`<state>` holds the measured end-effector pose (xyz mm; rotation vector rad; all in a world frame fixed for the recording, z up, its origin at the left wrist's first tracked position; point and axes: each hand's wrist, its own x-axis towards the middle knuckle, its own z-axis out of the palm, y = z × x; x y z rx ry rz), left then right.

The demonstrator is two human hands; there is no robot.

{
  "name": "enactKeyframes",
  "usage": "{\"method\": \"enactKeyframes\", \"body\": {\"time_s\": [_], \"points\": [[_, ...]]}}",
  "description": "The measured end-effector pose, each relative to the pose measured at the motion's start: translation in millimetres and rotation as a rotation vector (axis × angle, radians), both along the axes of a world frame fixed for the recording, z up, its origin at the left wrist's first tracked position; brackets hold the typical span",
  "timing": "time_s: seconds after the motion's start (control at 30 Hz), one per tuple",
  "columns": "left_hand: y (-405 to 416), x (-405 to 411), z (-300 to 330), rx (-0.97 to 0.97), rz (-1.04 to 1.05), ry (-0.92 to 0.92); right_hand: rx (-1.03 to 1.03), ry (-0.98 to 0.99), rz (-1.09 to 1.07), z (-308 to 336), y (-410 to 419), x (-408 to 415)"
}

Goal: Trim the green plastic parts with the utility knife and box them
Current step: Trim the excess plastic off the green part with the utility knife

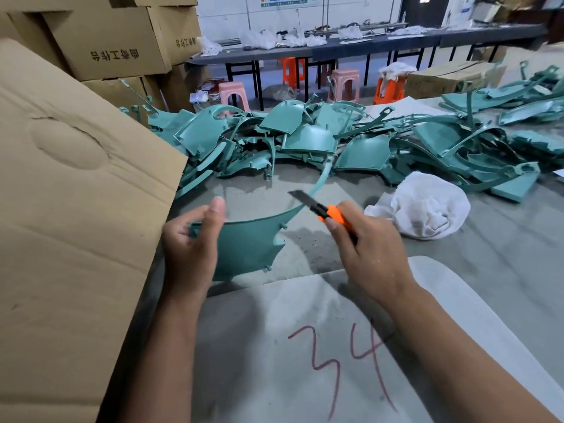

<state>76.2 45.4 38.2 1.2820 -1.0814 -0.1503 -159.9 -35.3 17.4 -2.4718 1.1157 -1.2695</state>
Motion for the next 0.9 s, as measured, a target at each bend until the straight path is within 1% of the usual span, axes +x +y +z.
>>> {"method": "enactKeyframes", "body": {"time_s": [0.07,0.1,0.17,0.27,0.33,0.4,0.47,0.53,0.63,0.73,0.9], "points": [[1.2,4.2,1.2,0.002,0.014,0.064,0.041,-0.020,-0.112,-1.0,-10.2,-8.7],[2.2,4.9,2.2,0.012,0.003,0.061,0.060,-0.016,-0.177,-2.3,-15.2,-13.2],[2.4,3.3,3.7,0.045,-0.028,0.004,0.105,-0.005,-0.299,-5.4,-23.9,-22.1],[2.6,0.1,4.8,0.076,-0.036,-0.109,0.240,0.063,-0.474,-8.8,-35.8,-37.2],[2.2,1.0,5.8,0.070,-0.005,-0.103,0.271,0.078,-0.548,-9.5,-39.5,-43.7],[2.0,1.7,6.2,0.048,0.015,-0.056,0.235,-0.019,-0.552,-8.3,-36.0,-41.6],[1.3,1.2,5.9,0.042,0.025,-0.026,0.177,-0.114,-0.500,-6.2,-28.4,-32.5],[2.1,0.5,5.7,0.064,0.045,-0.024,0.149,-0.143,-0.471,-5.4,-24.2,-25.2],[2.5,-0.2,5.7,0.084,0.071,-0.010,0.120,-0.189,-0.500,-4.3,-24.2,-22.9],[2.4,-1.9,7.5,0.075,0.076,-0.027,0.099,-0.144,-0.496,-5.3,-23.2,-18.0],[2.0,-2.2,5.5,0.053,0.088,-0.028,0.103,-0.086,-0.427,-4.8,-18.2,-10.5]]}}
